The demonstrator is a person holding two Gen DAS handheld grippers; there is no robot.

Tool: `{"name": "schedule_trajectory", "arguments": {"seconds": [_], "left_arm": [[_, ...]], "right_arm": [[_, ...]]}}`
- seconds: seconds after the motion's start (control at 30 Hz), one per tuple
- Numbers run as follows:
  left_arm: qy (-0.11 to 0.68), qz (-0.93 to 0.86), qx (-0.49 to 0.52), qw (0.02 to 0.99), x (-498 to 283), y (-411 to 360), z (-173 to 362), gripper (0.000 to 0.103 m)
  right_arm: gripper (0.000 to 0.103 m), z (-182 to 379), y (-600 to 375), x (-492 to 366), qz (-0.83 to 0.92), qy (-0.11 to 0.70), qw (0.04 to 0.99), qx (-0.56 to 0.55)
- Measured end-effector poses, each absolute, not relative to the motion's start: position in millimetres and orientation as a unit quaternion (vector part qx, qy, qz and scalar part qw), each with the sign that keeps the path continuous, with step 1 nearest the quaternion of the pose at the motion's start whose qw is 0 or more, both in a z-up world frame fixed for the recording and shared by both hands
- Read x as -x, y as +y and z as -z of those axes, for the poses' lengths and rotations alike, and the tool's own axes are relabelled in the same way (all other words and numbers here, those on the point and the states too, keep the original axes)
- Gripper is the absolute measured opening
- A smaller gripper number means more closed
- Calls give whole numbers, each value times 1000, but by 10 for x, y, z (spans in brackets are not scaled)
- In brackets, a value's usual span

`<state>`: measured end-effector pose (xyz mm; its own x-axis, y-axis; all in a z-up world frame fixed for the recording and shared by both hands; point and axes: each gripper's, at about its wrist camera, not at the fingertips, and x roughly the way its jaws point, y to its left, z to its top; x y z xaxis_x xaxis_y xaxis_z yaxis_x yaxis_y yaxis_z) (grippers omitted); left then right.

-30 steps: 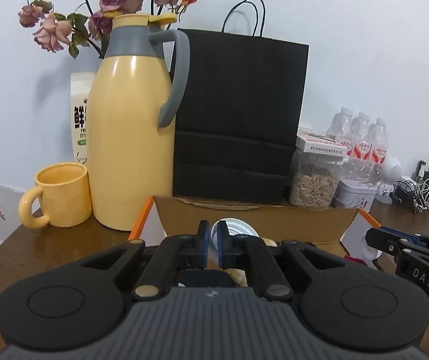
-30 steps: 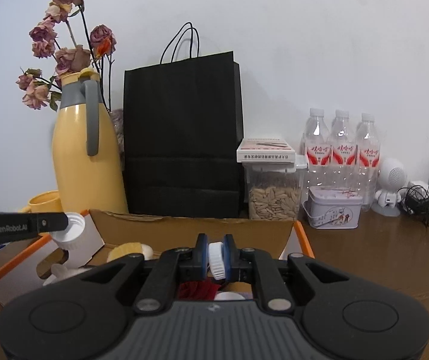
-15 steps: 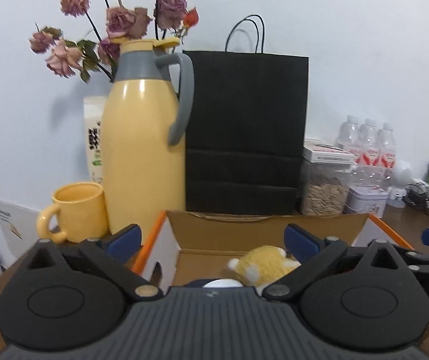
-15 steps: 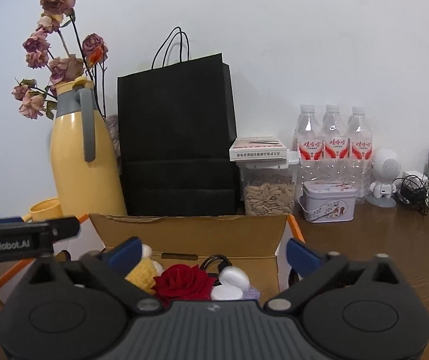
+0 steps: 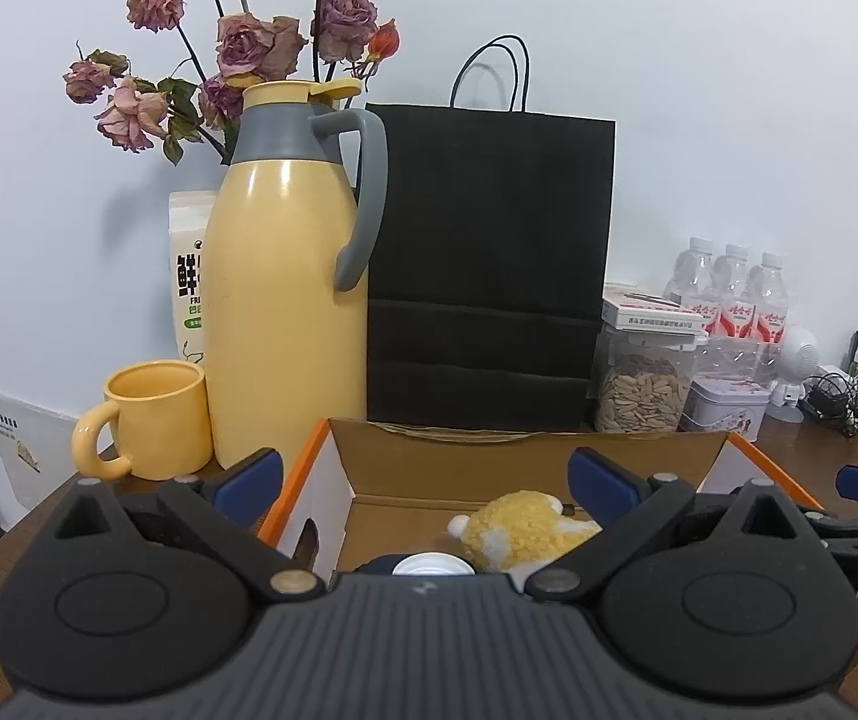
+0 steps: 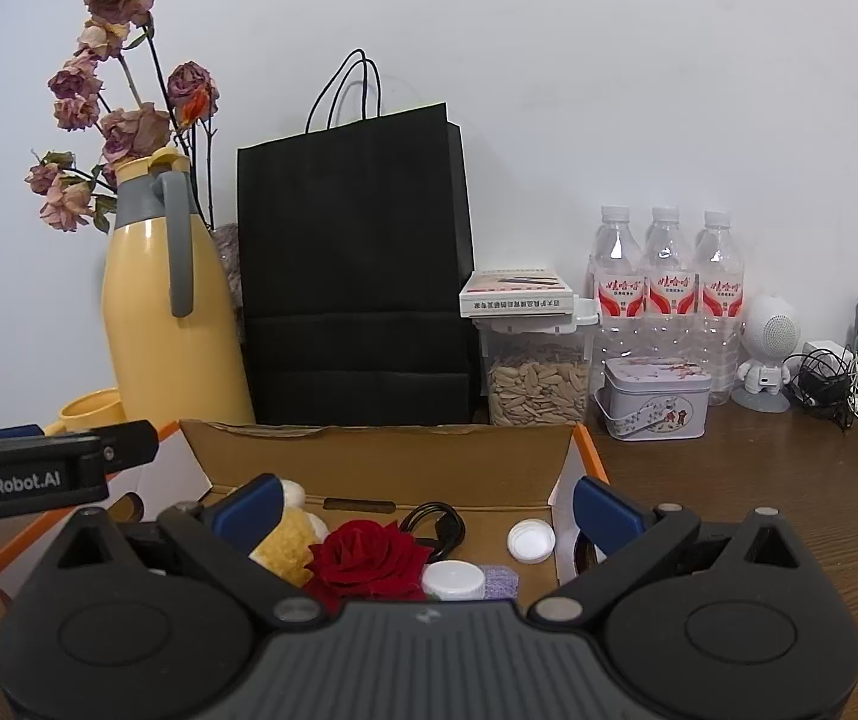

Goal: Organize objects
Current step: 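Grasp the white round disc with the right gripper while the left gripper grasps the pink-tied cable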

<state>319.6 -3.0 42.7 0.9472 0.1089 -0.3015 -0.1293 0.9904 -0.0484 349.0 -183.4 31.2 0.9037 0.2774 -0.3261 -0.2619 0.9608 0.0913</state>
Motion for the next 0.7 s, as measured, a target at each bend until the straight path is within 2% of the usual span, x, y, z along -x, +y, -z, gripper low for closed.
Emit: {"name": "schedule_trajectory", "arguments": {"seconds": [0.57,0.7], "left_arm": [[146,-10,-1,989,-2515,7,-407,103],[172,19,-26,985,-2302,-20,-292,92]], "right_arm": [[103,-344,-1806,-2879,-179,157,971,32],[93,-254,-1771,-2623,-209,169,962,53]]}}
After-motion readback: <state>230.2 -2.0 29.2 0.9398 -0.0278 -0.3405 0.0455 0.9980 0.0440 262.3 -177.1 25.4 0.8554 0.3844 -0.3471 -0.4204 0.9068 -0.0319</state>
